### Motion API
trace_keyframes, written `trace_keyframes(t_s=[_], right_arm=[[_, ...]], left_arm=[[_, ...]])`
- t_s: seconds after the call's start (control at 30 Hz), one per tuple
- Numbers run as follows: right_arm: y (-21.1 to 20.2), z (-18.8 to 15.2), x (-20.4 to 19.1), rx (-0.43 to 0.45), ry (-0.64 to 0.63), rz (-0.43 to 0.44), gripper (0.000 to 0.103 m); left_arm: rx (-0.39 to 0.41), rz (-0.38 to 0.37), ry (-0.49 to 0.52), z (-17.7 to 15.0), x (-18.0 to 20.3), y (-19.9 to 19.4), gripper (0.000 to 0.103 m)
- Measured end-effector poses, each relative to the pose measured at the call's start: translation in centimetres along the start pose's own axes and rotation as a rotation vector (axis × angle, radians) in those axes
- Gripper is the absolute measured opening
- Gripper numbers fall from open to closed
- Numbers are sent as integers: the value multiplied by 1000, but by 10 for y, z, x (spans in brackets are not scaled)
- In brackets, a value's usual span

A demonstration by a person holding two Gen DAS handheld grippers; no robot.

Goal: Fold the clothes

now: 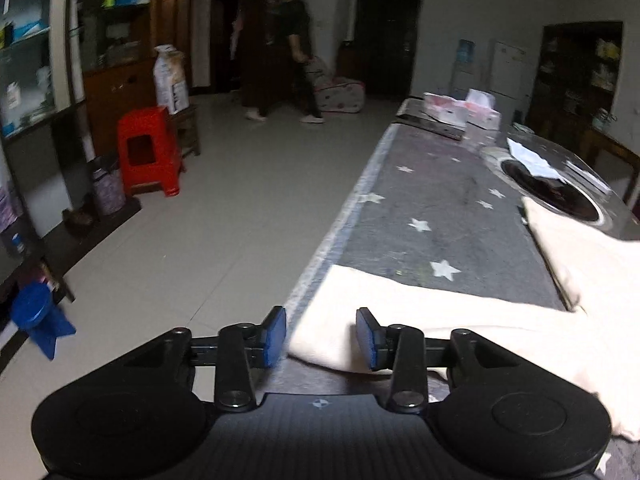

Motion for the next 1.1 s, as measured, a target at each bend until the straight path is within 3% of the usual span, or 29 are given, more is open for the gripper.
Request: trace_keyframes(t_s=[0.07,0.3,0.4,0.5,0.63,0.73,1.0,1.1], right_arm=[[0,0,0,-2,1,-1,49],[1,1,0,-7,-2,-4,51],[1,0,0,-8,3,-3,52],[0,1,1,-5,7,-1,52],[-5,4,3,9,16,6,52],[-9,6,4,19,23,11,52],[-4,0,1,5,38,9,52],[-6,-1,-1,10,43,9,52]], left_arm=[[0,4,39,0,5,8,7],[101,55,138,29,11,26,5],[76,90,183,31,14,48,5],[35,106,175,27,12,64,10],[49,117,98,32,9,49,33],[71,48,107,32,25,25,32],[-35,-355,198,-12,121,-12,24],[-75,-397,211,-23,145,-1,21]])
Point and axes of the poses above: each gripper's, at about its wrist camera, not at the fingertips, and y roughly the way its jaws point, x to its right, z to its top, the point moved 2 cm from there along y, roughly the way its jaws point, and after that the axes turned 9 degrees about -y, right-handed, at the moved point
